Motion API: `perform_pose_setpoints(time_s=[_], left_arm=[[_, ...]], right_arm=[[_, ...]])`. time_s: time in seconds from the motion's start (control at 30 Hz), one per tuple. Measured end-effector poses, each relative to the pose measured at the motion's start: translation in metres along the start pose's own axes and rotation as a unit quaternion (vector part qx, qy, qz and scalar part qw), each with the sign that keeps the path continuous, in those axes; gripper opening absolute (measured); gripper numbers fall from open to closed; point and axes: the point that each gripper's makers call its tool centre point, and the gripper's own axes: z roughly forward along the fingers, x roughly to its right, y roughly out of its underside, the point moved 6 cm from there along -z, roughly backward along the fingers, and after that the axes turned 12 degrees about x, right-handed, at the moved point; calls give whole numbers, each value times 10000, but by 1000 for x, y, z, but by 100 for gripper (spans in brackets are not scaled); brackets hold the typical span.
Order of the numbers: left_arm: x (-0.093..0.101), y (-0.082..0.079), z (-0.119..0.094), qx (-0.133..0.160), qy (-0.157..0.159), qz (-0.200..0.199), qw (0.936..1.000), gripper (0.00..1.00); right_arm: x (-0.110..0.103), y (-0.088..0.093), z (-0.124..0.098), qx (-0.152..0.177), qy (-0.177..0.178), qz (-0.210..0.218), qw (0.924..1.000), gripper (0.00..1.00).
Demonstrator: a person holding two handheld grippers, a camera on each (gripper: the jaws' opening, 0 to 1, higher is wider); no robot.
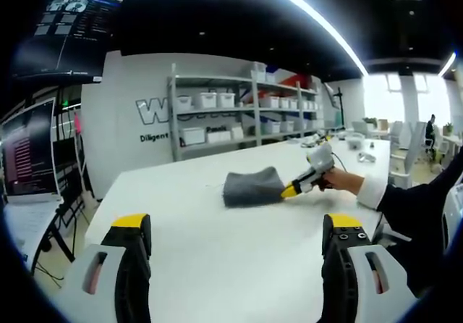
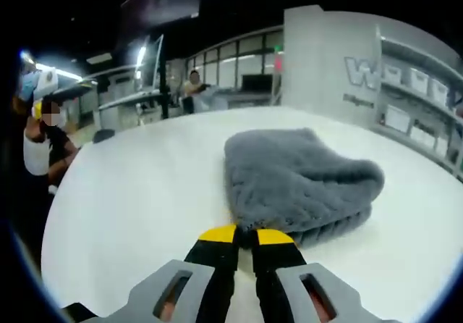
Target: Open the folded towel by lifting each exposed corner and separating the folded layers until the towel lies flat within the target outline without major curled edges
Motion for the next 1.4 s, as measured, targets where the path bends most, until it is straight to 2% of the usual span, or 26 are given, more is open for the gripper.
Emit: perform_pose_setpoints(time_s=[0.3, 0.63, 1.4], left_arm=[[0, 1, 0, -10, -4, -4, 10000, 96], [-2, 2, 0, -25, -4, -6, 10000, 96], [-3, 2, -1, -43, -19, 15, 10000, 96]], right_arm=[[-15, -1, 1, 5, -280, -99, 9996, 3], [-20, -2, 2, 12, -400, -53, 9992, 3], [-38, -4, 3, 10, -866, -251, 9959, 3]])
